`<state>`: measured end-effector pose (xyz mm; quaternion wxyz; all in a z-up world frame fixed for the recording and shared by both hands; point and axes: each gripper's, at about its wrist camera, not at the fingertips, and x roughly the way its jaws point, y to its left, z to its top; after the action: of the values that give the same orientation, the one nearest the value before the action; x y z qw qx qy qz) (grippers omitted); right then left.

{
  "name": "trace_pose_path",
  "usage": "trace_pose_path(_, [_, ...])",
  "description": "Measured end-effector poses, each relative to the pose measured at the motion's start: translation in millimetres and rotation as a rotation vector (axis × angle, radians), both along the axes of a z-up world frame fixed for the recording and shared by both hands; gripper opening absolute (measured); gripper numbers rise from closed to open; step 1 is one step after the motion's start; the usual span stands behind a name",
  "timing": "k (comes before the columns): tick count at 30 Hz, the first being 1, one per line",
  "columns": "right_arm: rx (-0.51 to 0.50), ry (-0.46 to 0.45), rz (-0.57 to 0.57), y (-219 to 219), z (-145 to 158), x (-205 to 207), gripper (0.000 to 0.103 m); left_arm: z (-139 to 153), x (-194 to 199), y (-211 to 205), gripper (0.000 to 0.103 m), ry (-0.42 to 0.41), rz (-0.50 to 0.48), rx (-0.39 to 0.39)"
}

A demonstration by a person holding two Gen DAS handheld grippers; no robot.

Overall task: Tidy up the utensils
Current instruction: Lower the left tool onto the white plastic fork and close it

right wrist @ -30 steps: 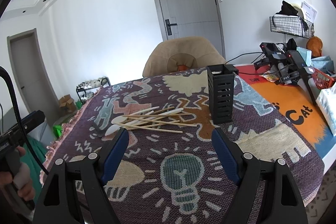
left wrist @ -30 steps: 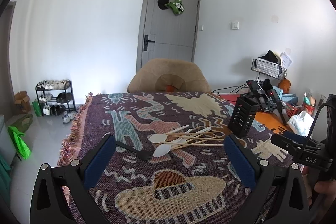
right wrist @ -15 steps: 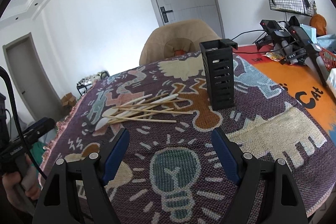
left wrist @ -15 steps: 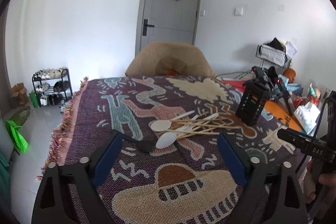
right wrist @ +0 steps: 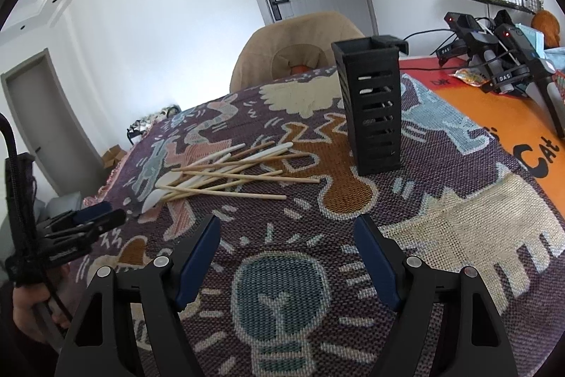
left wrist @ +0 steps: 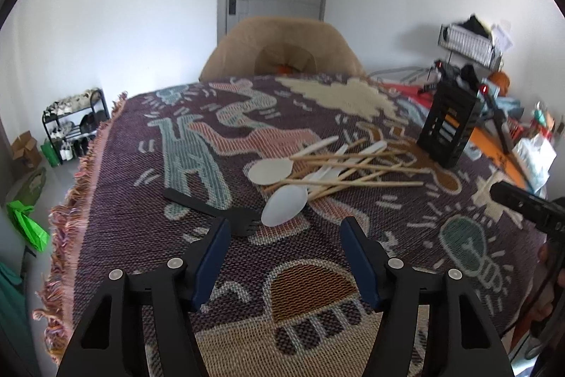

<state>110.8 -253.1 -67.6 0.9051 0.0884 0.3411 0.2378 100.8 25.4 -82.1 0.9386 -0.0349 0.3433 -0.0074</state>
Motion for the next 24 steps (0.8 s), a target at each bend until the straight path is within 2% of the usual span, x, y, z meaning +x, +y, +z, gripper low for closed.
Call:
trace_pose_path(5, [-0.005,0.016,-0.001,0,-4,9,0.078,-14,25,-8,0.061,0.070,-0.024,0.053])
trace_pose_path(11, [-0.006,0.031,0.000,1,-9,16,0.078,-27,47,-10,0.049,0.135,-0.029,0.106])
trace_pose_path(18, [-0.015,0.046,0.020,9,-11,23,0.078,-36,60,-11,0.045,0.175,-0.047,0.104])
trace_pose_path(20, [-0.019,0.043,0.027,13,-10,23,0.078,-35,61,-9,0.036,0.177,-0.044,0.102])
trace_pose_path(22, [-0.020,0.044,0.034,16,-9,23,0.078,-35,62,-8,0.018,0.176,-0.044,0.100])
trace_pose_path(24, [-0.025,0.044,0.039,18,-9,23,0.078,-33,59,-7,0.012,0.169,-0.049,0.094])
